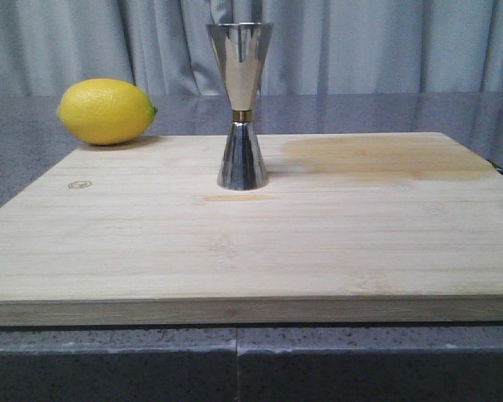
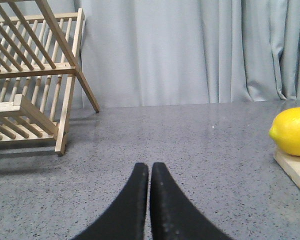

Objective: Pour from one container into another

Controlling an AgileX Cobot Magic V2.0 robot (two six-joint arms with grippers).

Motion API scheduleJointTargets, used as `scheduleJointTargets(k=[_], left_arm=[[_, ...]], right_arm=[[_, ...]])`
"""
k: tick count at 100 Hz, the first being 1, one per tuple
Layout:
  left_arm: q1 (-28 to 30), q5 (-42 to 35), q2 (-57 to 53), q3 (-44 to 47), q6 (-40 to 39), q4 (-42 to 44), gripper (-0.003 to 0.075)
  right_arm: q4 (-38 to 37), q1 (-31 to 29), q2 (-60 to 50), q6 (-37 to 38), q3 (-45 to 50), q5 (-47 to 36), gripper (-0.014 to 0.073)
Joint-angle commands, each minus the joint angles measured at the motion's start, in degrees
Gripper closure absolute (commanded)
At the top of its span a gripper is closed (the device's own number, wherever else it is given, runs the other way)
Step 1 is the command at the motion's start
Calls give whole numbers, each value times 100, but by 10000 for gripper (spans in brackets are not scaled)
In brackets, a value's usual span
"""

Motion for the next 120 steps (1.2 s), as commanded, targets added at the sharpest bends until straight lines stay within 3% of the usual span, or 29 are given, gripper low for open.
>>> scheduleJointTargets(k=[1,120], left_arm=[[-44,-466,-121,173,-16,-43,739],[-44,-466,-121,166,-16,-43,739]], right_arm=[[0,-43,-103,-40,66,-433,666],[0,-43,-103,-40,66,-540,666]])
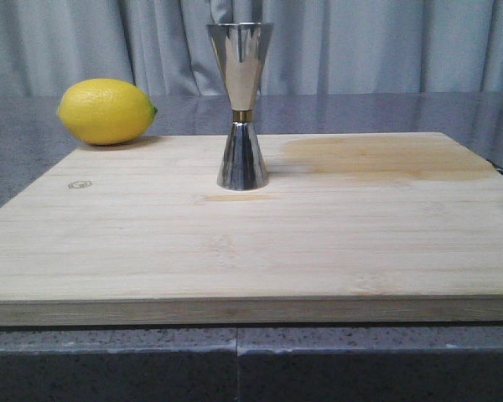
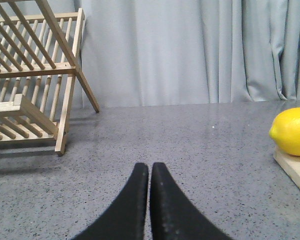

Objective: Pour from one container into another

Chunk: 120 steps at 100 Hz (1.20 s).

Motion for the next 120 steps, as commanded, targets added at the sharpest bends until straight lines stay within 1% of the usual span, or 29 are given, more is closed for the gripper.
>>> scheduleJointTargets(k=[1,33,49,63,71,78,99,110,120], left_arm=[[-44,-481,-121,166,-16,-32,739],[-44,-503,-121,166,-29,-118,739],[-44,-619,-121,166,-29,-710,739],[-44,-773,-121,97,-65,-868,739],[-44,-745,-121,75,-183,-890,739],[-44,-573,-121,-2,-384,-890,739],[-44,2,-5,-559,-345,-935,739],[-44,225,229,-1152,-345,-935,739],[-44,927,684,-1927,-345,-946,739]], right_arm=[[0,-43,-103,-40,66,-481,666],[0,-43,-103,-40,66,-597,666],[10,-43,-103,-40,66,-889,666],[426,-43,-103,-40,27,-860,666],[439,-43,-103,-40,-152,-590,666],[439,-43,-77,-40,-381,-386,666],[76,-43,485,-40,-1297,194,666],[-179,-43,985,-40,-1818,214,666],[-202,-43,1583,-40,-2340,411,666]])
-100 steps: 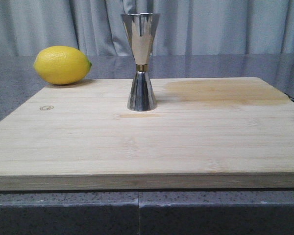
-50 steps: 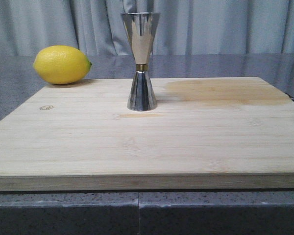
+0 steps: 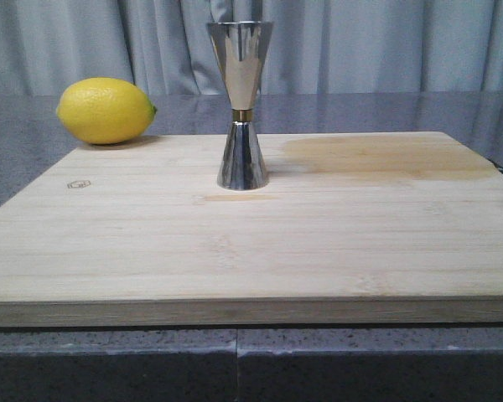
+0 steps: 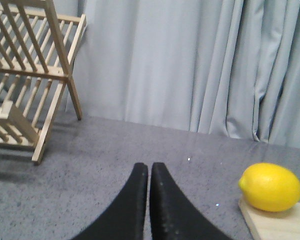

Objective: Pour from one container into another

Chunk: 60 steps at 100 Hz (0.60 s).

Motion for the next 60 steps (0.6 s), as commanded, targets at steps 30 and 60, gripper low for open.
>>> scheduleJointTargets(k=[30,60], left_arm=[[-44,1330,2129,-2603,-26,-881,737],[-44,1429,3053,-2983,1635,-2473,444]], right_arm=[[-196,-43,2026,-37,-1833,51,654],[-211,-43,2575,-37,-2007,-146,199]])
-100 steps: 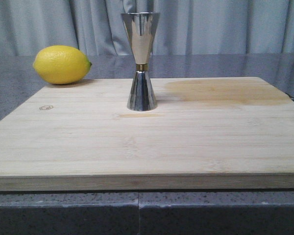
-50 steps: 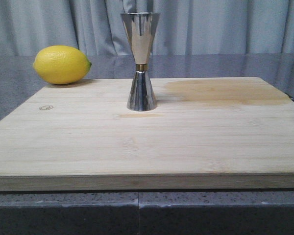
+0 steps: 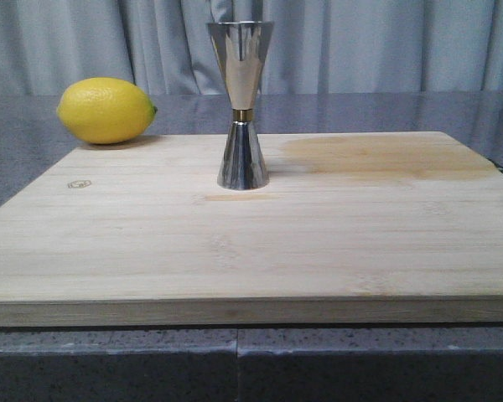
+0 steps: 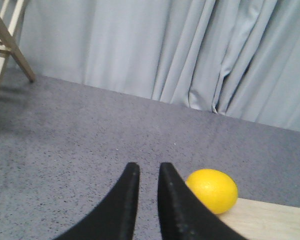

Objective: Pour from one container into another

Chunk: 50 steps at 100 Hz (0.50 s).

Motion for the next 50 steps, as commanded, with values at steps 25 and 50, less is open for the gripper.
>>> scheduleJointTargets(k=[25,50], left_arm=[[-44,-280,839,-210,2808,-2800,99],[-44,1202,1731,-210,7195,-5609,114]], right_arm=[[-72,-43,428,-37,-220,-771,120],[-72,-32,703,-37,-220,-892,120]])
